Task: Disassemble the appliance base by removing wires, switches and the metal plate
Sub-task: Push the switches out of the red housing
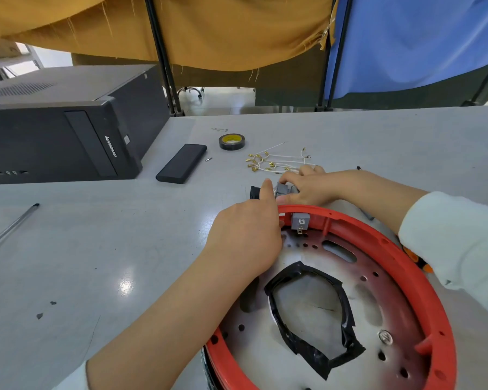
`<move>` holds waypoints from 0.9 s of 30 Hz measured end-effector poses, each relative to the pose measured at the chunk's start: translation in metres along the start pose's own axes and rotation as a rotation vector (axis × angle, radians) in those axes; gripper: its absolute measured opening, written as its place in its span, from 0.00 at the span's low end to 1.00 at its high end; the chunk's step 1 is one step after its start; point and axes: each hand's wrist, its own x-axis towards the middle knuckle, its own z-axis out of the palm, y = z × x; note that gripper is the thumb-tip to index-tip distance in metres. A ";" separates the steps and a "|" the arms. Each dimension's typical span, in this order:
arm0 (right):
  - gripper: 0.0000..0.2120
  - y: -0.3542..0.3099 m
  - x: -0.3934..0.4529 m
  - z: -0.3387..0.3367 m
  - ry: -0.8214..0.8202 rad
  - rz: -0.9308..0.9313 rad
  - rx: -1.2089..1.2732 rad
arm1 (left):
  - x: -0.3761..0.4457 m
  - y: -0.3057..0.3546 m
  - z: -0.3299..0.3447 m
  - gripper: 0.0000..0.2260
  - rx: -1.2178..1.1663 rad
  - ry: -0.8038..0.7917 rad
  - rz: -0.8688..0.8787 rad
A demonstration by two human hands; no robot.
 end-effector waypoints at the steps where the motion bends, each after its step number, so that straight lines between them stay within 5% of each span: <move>1: 0.29 -0.004 0.001 -0.001 -0.005 -0.001 -0.008 | 0.000 0.000 0.000 0.31 0.003 -0.002 -0.001; 14: 0.25 -0.049 0.013 -0.006 -0.042 0.004 -0.034 | 0.000 -0.002 0.001 0.26 -0.037 0.035 0.015; 19: 0.25 -0.035 0.006 -0.009 -0.022 -0.002 -0.032 | 0.000 -0.002 0.000 0.29 -0.038 0.015 0.010; 24: 0.36 -0.018 -0.003 -0.014 -0.007 -0.055 0.142 | 0.001 -0.001 -0.001 0.30 -0.021 -0.003 0.009; 27: 0.31 -0.006 -0.009 -0.017 0.005 -0.053 0.184 | 0.001 0.000 -0.002 0.29 -0.027 -0.021 -0.005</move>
